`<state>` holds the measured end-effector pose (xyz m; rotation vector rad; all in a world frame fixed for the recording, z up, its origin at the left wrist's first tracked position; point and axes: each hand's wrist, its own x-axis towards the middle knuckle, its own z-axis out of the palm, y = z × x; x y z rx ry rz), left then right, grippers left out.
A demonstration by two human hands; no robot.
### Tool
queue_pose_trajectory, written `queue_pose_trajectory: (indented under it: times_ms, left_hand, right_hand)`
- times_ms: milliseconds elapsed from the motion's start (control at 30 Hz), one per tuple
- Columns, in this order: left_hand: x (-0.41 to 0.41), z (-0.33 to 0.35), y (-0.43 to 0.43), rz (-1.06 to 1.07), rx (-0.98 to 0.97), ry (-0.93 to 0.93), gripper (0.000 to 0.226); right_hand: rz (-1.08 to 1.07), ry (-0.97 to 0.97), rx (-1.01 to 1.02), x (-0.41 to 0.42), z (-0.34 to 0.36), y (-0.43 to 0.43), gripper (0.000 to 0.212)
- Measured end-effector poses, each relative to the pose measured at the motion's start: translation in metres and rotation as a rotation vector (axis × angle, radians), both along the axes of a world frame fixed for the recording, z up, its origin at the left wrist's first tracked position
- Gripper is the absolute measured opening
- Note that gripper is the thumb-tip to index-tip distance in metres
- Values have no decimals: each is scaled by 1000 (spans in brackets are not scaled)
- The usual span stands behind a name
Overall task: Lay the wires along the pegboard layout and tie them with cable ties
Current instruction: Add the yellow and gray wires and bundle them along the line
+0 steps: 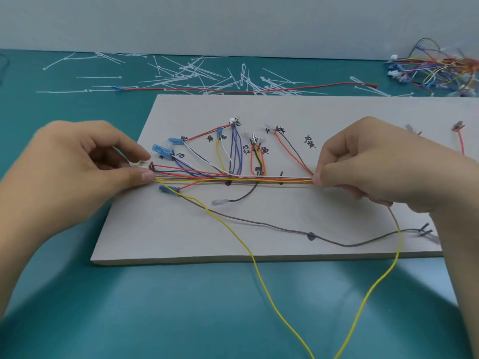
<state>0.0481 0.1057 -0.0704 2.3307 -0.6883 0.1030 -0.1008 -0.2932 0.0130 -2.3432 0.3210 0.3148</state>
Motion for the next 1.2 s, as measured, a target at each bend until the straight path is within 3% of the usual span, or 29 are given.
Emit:
queue_pose_trajectory:
  times_ms: [233,433,567,700,867,1033,1200]
  left_hand:
    - [-7,6,-5,-62,78,-29,38]
    - [-23,10,-15,23,68,-13,43]
    - [-28,30,-27,49,171,-59,42]
    - [-46,72,-72,-62,187,-85,41]
    - [-65,89,-155,-306,161,3,15]
    - [-60,69,-205,-372,267,32,3]
    - [-59,57,-204,-360,195,78,7]
  right_hand:
    - [-10,-32,-14,1,-1,-2,7]
    - [-15,-76,-48,0,-2,0,10]
    - [-52,-120,-50,1,-2,-1,18]
    - [-81,-100,-36,-1,-1,0,24]
    - [-111,-39,-47,1,-2,1,31]
    - [-133,-15,-20,0,-1,-3,33]
    - [-126,1,-6,-2,3,-13,27]
